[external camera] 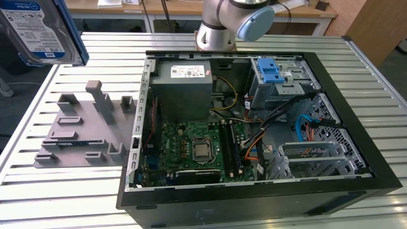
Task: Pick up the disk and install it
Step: 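Pick up the disk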
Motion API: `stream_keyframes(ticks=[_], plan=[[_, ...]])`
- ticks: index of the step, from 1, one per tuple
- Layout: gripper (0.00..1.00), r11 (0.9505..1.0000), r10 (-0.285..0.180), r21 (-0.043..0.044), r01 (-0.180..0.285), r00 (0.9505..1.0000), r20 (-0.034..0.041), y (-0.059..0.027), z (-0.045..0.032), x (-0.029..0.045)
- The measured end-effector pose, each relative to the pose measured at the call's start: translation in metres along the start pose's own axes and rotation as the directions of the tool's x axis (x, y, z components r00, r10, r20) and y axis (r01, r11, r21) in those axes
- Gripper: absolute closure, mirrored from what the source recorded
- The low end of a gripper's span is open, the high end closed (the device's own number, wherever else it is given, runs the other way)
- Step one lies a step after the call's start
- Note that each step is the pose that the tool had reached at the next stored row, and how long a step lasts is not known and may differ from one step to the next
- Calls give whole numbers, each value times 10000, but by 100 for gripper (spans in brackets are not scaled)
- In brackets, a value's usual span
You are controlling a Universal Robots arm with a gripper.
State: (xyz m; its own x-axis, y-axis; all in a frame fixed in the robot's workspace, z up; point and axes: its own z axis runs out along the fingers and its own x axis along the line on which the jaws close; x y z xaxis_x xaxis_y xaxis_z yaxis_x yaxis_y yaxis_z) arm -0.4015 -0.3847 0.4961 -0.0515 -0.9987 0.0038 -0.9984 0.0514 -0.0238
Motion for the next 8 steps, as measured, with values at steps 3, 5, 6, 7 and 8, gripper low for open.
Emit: stream_keyframes(ticks=[3,5,6,7,8], plan=[[63,10000,3,-6,-3,10000,0,-41,1,20],[63,10000,4,-11,-4,10000,-1,-70,2,32],[63,10000,5,-13,-5,10000,-1,-86,2,37],[63,10000,5,-15,-5,10000,-1,-102,3,43],[63,10000,6,-17,-6,10000,-1,-120,3,48]])
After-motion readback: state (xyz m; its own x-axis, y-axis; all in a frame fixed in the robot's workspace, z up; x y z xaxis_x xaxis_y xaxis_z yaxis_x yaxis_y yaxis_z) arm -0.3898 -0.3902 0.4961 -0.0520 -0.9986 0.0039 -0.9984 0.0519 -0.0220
